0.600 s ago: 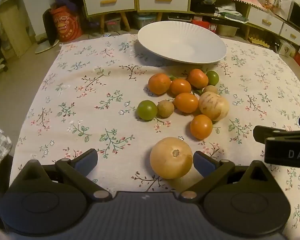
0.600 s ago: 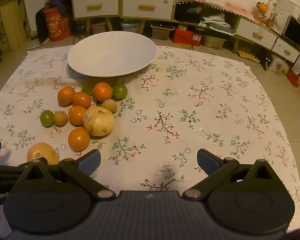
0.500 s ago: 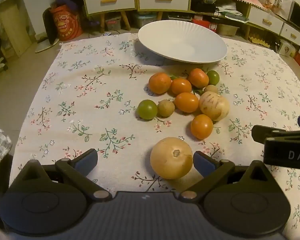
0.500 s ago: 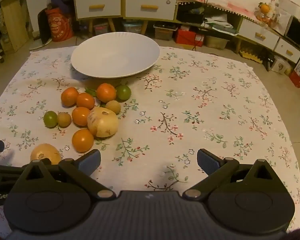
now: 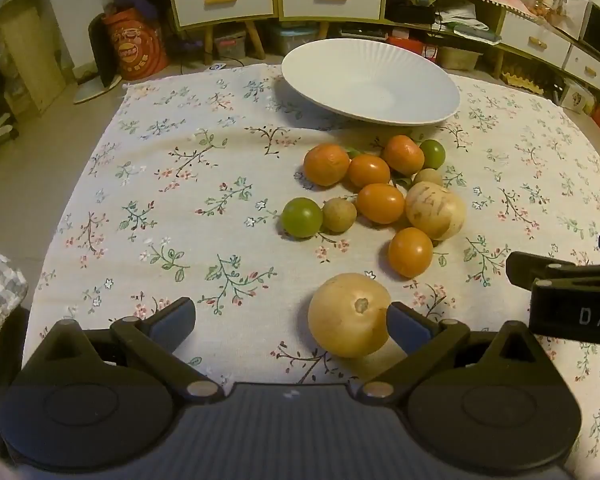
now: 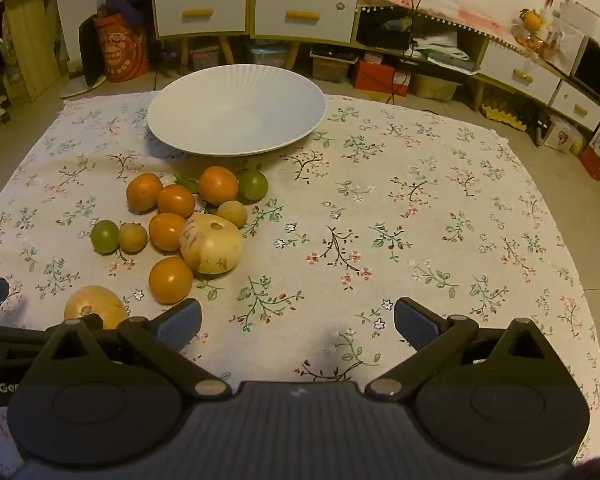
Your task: Organize fruits
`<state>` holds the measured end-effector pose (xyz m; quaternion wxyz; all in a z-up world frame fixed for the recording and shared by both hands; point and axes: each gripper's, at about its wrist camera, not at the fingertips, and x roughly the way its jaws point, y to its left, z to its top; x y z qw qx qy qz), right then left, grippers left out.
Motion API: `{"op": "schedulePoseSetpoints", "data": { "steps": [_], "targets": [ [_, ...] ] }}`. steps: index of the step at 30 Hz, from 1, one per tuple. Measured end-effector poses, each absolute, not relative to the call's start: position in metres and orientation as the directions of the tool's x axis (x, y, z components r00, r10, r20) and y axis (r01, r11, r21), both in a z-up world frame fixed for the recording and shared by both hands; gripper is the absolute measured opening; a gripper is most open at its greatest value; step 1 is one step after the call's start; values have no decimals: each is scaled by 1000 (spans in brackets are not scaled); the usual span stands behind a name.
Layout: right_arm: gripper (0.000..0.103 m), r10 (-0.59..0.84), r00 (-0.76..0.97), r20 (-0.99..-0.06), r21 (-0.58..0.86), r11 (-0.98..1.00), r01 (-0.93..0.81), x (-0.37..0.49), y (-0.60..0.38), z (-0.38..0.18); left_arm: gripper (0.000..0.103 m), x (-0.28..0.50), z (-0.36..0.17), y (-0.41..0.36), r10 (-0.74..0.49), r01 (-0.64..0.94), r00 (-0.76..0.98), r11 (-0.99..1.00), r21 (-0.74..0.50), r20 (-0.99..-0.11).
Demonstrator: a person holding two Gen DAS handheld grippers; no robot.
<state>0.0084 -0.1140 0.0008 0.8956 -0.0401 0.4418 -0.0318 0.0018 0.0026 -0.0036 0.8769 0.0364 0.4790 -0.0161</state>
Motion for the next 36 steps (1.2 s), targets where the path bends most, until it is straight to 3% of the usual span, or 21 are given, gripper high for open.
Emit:
{"op": "schedulePoseSetpoints", "data": {
  "steps": [36],
  "targets": [
    [103,-93,622,-777,-89,995,38,9,-118,10,92,0,6,1,8,78,548,995,60,-837]
  ]
}}
